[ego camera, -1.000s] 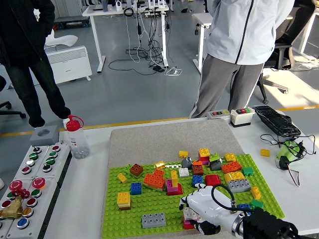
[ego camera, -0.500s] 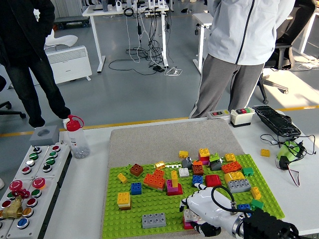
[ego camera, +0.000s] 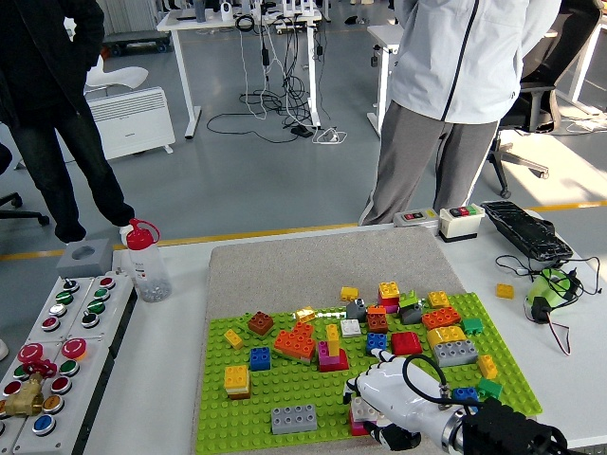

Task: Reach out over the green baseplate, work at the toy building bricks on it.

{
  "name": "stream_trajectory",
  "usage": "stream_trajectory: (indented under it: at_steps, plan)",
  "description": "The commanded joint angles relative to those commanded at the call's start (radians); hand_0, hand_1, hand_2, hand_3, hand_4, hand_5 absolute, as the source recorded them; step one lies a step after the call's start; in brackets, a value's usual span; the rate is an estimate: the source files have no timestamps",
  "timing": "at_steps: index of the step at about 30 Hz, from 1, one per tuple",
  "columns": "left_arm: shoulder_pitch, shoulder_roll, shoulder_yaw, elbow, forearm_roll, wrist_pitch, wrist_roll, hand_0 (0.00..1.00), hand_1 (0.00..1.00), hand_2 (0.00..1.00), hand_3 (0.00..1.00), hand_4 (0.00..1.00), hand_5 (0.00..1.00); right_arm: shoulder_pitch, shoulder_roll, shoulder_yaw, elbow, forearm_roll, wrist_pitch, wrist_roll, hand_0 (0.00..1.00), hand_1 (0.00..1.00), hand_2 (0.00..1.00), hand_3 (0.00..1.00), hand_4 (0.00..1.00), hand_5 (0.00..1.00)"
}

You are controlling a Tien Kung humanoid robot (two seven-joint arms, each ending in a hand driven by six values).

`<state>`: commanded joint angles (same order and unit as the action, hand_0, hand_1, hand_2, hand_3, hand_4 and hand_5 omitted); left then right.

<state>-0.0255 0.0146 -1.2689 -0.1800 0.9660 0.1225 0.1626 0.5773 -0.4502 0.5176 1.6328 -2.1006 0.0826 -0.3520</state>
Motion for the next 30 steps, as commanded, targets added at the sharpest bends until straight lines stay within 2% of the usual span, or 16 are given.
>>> stream_trajectory:
  at_steps: [30]
  plan:
    - [-0.001,0.001,0.004,0.000,-0.005,-0.001,-0.001,0.730,0.784,0.817,0.669,0.478,0.998,0.001,0.002,-0.002,-0.006,0.003,0.009,0.002,0.998,0.730,0.592,0.626,0.573,0.026]
